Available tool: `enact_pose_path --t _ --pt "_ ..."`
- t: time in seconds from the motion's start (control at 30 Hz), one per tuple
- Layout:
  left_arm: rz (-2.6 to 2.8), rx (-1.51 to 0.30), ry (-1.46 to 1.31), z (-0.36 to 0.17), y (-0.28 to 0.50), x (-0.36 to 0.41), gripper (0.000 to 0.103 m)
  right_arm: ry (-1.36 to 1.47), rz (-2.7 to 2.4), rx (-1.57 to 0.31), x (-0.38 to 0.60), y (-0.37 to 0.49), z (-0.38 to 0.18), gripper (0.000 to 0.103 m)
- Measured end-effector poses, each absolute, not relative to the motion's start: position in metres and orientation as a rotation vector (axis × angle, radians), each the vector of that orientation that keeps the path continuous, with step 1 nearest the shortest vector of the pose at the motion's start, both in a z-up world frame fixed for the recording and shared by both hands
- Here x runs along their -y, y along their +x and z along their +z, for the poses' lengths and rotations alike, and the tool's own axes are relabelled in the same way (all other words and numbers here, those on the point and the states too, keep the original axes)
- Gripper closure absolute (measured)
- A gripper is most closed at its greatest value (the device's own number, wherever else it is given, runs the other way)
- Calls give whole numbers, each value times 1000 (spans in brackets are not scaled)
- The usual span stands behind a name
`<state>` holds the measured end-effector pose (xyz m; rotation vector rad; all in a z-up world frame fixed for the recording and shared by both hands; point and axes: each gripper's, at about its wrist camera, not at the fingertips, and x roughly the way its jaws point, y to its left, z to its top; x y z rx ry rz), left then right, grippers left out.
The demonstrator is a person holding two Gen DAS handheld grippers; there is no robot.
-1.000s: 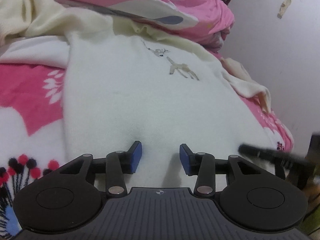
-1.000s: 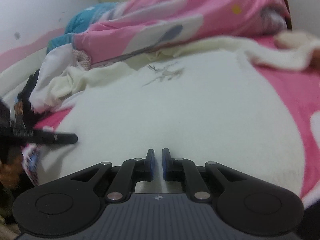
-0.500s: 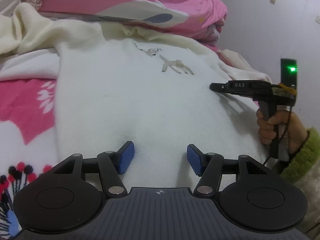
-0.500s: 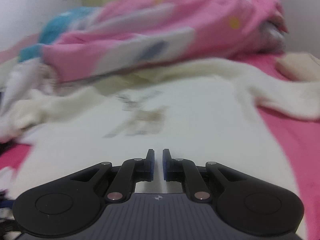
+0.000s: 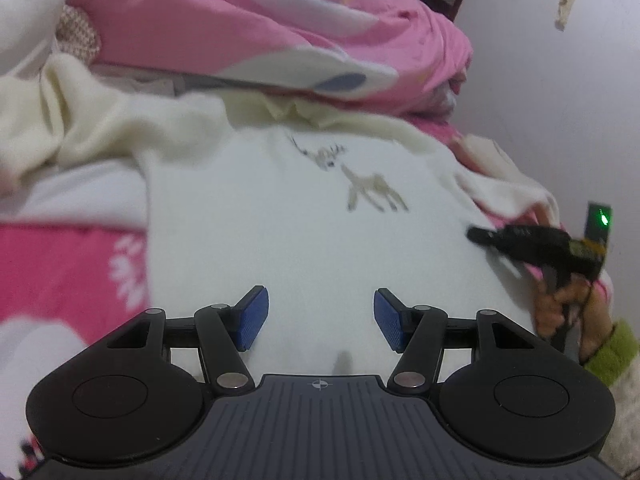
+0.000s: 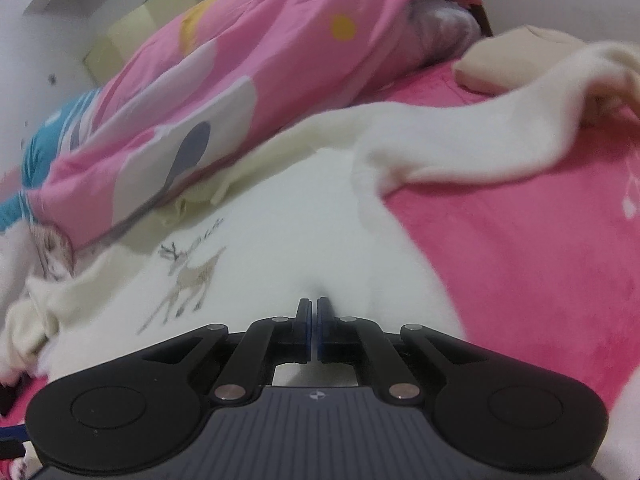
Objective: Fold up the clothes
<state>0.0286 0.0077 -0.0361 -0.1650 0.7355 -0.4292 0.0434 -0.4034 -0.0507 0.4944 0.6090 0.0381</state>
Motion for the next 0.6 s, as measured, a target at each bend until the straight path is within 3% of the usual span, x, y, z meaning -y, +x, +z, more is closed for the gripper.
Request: enact_pose_path --t 0.2,0.4,0.6 --pt "-359 -818 -131 -62 57 -6 44 510 12 -635 405 44 -39 100" --pt "-362 -792 -167 -64 55 -12 44 335 62 -646 371 60 -1 93" --pt "-280 -726 -195 -47 52 -36 44 231 239 -637 299 95 3 92"
